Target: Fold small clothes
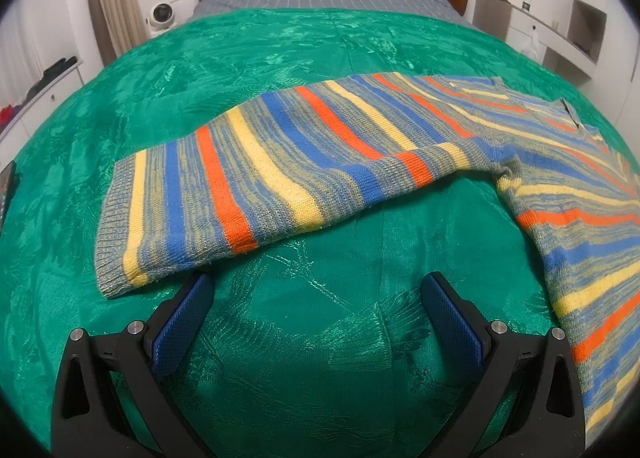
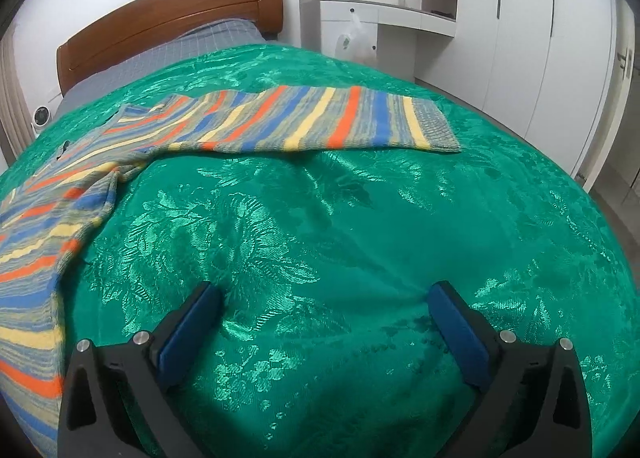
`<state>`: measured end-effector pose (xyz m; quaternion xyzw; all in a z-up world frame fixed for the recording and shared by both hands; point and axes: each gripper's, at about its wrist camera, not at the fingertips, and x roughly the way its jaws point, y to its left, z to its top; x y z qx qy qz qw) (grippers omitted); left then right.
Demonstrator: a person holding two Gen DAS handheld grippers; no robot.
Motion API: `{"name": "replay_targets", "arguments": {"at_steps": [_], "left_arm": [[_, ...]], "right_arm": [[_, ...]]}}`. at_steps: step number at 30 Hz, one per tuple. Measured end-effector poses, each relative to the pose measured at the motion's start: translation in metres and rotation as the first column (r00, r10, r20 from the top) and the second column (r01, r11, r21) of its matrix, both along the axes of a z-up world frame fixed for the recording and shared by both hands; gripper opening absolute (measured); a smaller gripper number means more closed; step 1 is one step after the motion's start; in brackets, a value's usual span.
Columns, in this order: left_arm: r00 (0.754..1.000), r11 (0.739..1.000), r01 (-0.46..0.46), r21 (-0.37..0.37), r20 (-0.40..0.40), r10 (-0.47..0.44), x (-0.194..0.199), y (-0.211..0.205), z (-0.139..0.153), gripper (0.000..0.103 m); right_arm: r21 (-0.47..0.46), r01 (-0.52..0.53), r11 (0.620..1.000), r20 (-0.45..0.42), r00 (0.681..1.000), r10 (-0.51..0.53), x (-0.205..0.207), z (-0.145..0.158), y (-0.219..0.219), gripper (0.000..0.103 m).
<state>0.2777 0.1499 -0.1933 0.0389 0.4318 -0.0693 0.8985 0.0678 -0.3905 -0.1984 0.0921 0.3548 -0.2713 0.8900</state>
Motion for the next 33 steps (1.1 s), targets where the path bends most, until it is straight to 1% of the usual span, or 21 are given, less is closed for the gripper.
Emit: {"name": "replay_targets", "arguments": {"at_steps": [33], "left_arm": [[1.000, 1.000, 0.000, 0.000, 0.000, 0.000, 0.0004, -0.0005, -0.0001, 0.103]], "right_arm": [[0.000, -0.003, 1.000, 0.015, 1.000, 0.003, -0.0048, -0.0015, -0.0006, 0.103]]}}
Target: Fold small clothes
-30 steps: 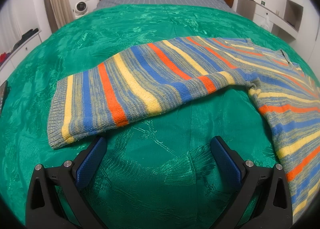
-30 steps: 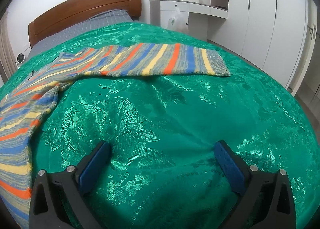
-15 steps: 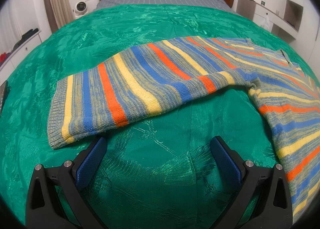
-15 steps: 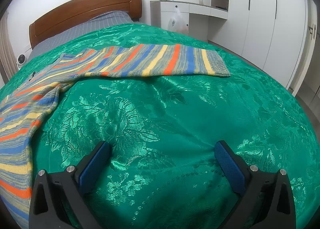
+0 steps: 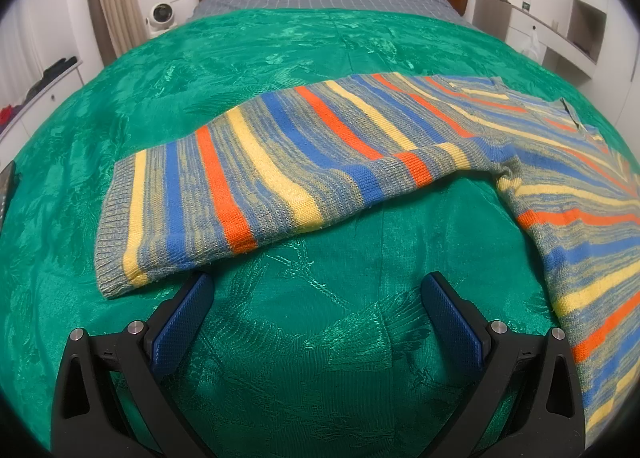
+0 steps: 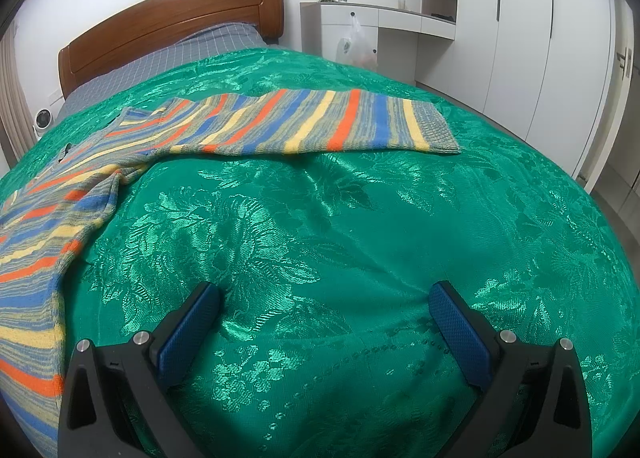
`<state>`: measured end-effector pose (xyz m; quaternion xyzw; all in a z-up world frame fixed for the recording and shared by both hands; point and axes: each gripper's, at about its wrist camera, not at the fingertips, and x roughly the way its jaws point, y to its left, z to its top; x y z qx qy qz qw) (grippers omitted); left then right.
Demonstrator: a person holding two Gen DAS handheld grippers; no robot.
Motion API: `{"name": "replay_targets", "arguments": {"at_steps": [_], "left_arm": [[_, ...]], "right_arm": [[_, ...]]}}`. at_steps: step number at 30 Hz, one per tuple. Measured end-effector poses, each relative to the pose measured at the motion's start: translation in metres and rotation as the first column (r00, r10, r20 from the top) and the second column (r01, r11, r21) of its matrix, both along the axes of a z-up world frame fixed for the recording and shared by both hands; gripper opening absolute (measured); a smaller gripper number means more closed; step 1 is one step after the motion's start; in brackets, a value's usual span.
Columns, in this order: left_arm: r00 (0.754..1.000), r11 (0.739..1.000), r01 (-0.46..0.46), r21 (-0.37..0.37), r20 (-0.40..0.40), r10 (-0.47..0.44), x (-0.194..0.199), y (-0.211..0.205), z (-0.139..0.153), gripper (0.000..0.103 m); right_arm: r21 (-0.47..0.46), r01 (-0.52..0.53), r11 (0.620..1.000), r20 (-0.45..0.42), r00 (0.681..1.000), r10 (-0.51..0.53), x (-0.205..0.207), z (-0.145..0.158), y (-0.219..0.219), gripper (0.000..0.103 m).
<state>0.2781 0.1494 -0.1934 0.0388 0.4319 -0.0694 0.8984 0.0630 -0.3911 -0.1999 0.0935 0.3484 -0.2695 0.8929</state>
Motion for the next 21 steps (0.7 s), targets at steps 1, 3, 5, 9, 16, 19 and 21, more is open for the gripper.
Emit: {"name": "replay_targets", "arguments": {"at_steps": [1, 3, 5, 9, 16, 19, 21], "left_arm": [[1.000, 1.000, 0.000, 0.000, 0.000, 0.000, 0.0000, 0.0000, 0.0000, 0.103], [1.000, 1.000, 0.000, 0.000, 0.000, 0.000, 0.0000, 0.0000, 0.0000, 0.103], [1.000, 1.000, 0.000, 0.000, 0.000, 0.000, -0.0003, -0.0001, 0.0001, 0.103], [1.000, 1.000, 0.000, 0.000, 0.000, 0.000, 0.0000, 0.0000, 0.0000, 0.103], [1.000, 1.000, 0.000, 0.000, 0.000, 0.000, -0.0001, 0.0001, 0.0000, 0.103], [1.000, 1.000, 0.000, 0.000, 0.000, 0.000, -0.0001, 0.0001, 0.0000, 0.103], [1.000, 1.000, 0.000, 0.000, 0.000, 0.000, 0.0000, 0.0001, 0.0000, 0.103]], "right_arm": [[0.000, 0.000, 1.000, 0.000, 1.000, 0.000, 0.0000, 0.0000, 0.0000, 0.103], [0.000, 0.000, 1.000, 0.000, 1.000, 0.000, 0.0000, 0.0000, 0.0000, 0.103], [0.000, 0.000, 1.000, 0.000, 1.000, 0.000, -0.0001, -0.0001, 0.0000, 0.103], [0.000, 0.000, 1.000, 0.001, 1.000, 0.000, -0.0003, -0.0001, 0.0001, 0.103], [0.000, 0.000, 1.000, 0.002, 1.000, 0.000, -0.0014, 0.0007, -0.0001, 0.103], [0.000, 0.000, 1.000, 0.003, 1.000, 0.000, -0.0015, 0.0007, -0.0001, 0.103], [0.000, 0.000, 1.000, 0.003, 1.000, 0.000, -0.0015, 0.0007, -0.0001, 0.103]]}}
